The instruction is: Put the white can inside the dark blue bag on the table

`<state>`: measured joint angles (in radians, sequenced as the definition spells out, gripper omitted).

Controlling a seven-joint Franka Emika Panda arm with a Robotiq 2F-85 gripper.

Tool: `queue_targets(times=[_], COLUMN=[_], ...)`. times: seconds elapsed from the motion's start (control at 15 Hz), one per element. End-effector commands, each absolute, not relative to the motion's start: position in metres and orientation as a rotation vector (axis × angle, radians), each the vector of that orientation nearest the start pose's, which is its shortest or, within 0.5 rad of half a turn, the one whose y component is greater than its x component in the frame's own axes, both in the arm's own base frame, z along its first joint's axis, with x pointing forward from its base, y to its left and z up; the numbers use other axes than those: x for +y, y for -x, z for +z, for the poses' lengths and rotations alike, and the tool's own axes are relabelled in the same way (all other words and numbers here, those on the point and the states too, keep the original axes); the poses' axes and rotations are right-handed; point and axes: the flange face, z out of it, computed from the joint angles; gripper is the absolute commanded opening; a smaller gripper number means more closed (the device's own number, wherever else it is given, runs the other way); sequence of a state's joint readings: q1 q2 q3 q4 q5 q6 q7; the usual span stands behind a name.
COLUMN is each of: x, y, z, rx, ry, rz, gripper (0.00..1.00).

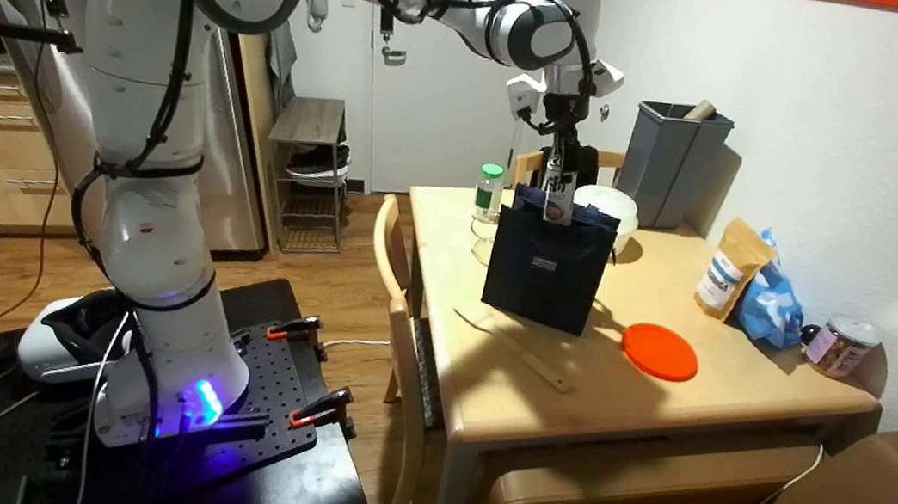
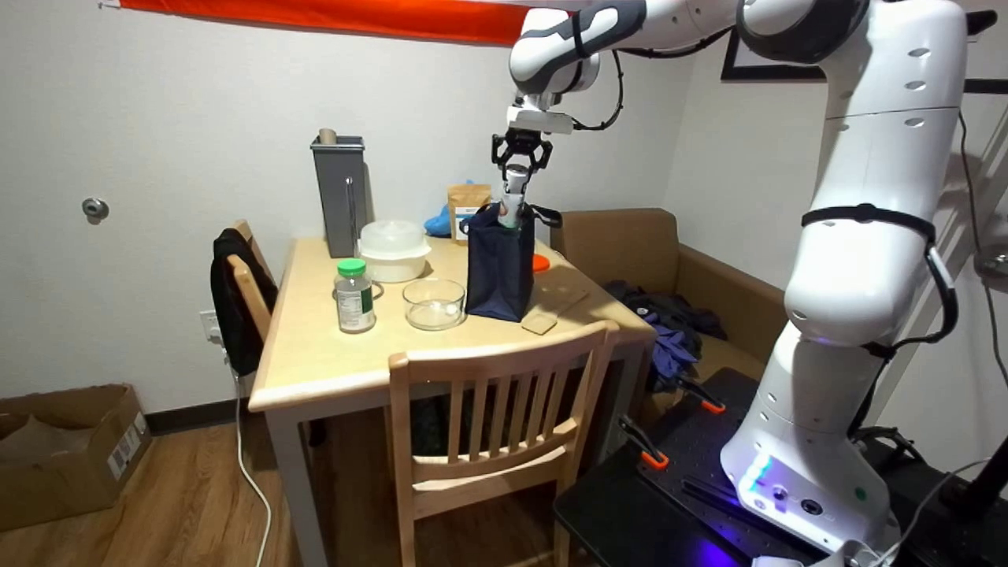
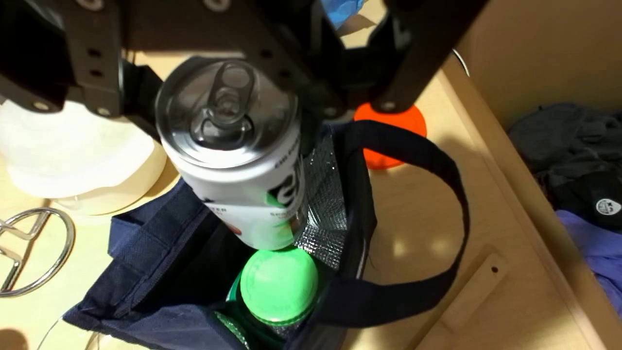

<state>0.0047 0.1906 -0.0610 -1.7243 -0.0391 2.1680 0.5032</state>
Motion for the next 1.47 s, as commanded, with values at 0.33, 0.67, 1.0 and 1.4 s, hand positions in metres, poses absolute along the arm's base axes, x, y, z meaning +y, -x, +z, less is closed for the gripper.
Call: queue_targets(times=[0.33, 0.67, 1.0, 1.4], x=[-0.044, -0.050, -0.061, -0.078], y=[-0.643, -0.652, -0.663, -0.671], z=[0.493, 0.492, 0.478, 0.444], rx=[0.852, 0.878, 0.904, 0.953], ry=[2.994, 2.998, 3.019, 3.041], rz=[-0.397, -0.402, -0.389, -0.311], gripper=[0.43, 0.51, 0.52, 0.52])
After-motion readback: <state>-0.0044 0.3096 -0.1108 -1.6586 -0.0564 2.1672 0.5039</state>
